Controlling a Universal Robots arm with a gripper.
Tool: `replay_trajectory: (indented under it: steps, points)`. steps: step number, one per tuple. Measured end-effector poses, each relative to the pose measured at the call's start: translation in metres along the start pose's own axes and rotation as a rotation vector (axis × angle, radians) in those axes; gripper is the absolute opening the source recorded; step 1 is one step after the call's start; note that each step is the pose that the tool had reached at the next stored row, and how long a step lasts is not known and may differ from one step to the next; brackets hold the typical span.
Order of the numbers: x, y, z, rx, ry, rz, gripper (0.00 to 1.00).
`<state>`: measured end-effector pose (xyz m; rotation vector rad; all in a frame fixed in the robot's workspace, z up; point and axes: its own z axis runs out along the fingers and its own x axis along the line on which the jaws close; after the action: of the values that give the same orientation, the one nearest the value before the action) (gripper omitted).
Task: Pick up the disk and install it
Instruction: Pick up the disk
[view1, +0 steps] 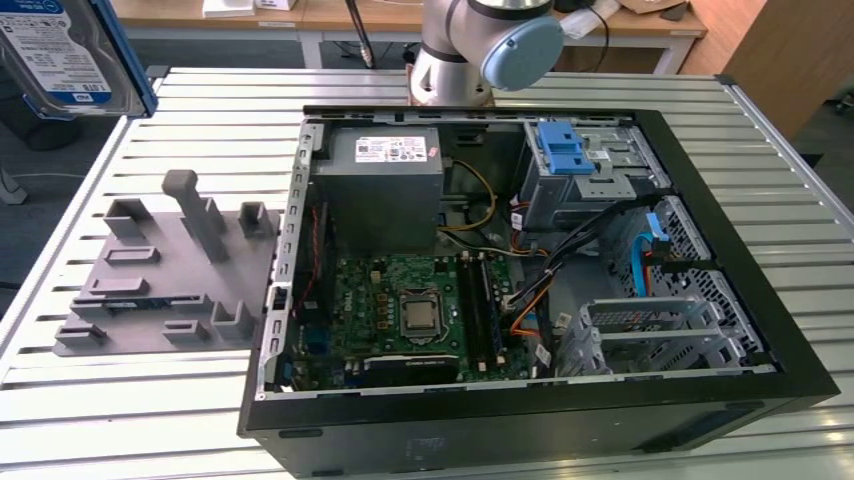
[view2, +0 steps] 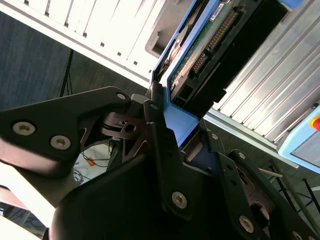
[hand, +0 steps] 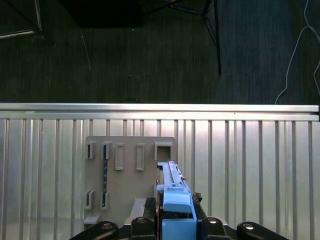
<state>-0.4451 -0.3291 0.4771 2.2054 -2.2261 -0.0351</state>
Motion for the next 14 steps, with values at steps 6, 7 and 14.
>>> replay_trajectory:
  steps: [6, 7, 14]
  points:
    - [-0.0001, 0.0001, -0.0103, -0.0001, 0.0001, 0.000, 0.36]
    - [-0.0001, 0.0002, -0.0106, 0.0001, 0.0000, 0.000, 0.36]
    - [0.0076, 0.0002, -0.0107, 0.0008, 0.0001, 0.000, 0.36]
